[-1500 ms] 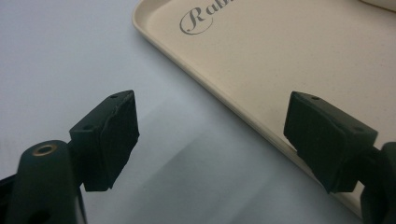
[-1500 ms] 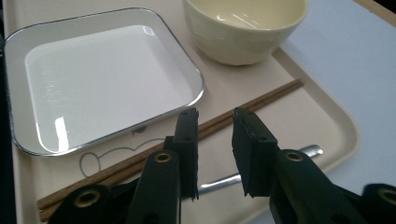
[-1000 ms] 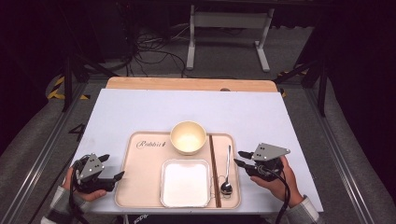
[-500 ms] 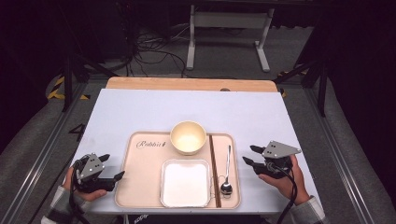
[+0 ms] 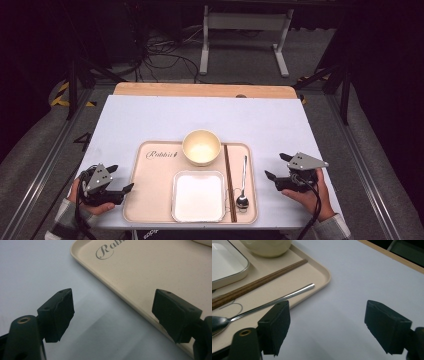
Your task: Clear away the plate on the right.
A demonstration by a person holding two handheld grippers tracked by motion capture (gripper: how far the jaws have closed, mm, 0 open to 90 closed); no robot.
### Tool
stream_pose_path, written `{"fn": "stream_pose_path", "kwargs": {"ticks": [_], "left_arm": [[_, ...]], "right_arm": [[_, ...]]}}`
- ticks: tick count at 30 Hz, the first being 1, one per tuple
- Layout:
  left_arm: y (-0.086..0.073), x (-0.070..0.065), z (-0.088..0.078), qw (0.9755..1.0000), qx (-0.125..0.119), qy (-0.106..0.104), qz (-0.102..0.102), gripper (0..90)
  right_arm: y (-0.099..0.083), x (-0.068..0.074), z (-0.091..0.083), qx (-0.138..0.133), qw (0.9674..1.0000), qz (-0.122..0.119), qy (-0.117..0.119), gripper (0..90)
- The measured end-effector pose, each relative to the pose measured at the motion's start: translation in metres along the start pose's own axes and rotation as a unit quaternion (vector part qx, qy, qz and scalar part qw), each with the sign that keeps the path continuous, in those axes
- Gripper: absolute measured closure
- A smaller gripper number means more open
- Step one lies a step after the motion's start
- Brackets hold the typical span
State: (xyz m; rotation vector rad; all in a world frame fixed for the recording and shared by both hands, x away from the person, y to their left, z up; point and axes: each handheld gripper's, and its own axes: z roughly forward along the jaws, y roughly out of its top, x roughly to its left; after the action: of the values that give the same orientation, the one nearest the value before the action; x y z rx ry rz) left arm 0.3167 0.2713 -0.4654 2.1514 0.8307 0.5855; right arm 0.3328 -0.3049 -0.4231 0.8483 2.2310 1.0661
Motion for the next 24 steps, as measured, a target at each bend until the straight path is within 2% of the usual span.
{"fn": "stream_pose_path", "kwargs": {"ticks": [2,4,5,8,11,20,21,24], "left_arm": [[0.000,0.000,0.000,1.0000,0.000,0.002,-0.001,18.8],[0.001,0.001,-0.001,1.0000,-0.004,0.007,-0.001,18.8],[0.002,0.000,-0.001,1.0000,-0.006,0.006,-0.001,18.8],[0.002,-0.001,-0.001,1.0000,0.000,0.006,0.005,18.7],[0.003,-0.001,-0.002,0.9999,-0.005,0.009,0.002,18.8],[0.002,-0.003,-0.005,0.9998,-0.007,0.016,0.005,18.9],[0.000,-0.002,-0.005,0.9999,-0.007,0.015,0.003,19.0],[0.000,-0.003,-0.005,0.9999,-0.007,0.016,0.003,19.0]], "right_arm": [[-0.006,-0.003,0.000,-0.006,0.9996,0.016,-0.021,14.6],[-0.013,-0.005,-0.001,-0.016,0.9990,0.032,-0.026,15.7],[-0.019,-0.005,0.000,-0.018,0.9988,0.031,-0.034,15.6],[-0.024,-0.006,0.001,-0.017,0.9987,0.031,-0.036,14.6],[-0.029,-0.008,0.003,-0.013,0.9984,0.035,-0.043,14.3],[-0.032,-0.011,0.004,-0.023,0.9979,0.032,-0.051,14.9],[-0.033,-0.013,0.004,-0.033,0.9963,0.045,-0.065,15.9],[-0.033,-0.012,0.004,-0.037,0.9959,0.048,-0.067,16.0]]}}
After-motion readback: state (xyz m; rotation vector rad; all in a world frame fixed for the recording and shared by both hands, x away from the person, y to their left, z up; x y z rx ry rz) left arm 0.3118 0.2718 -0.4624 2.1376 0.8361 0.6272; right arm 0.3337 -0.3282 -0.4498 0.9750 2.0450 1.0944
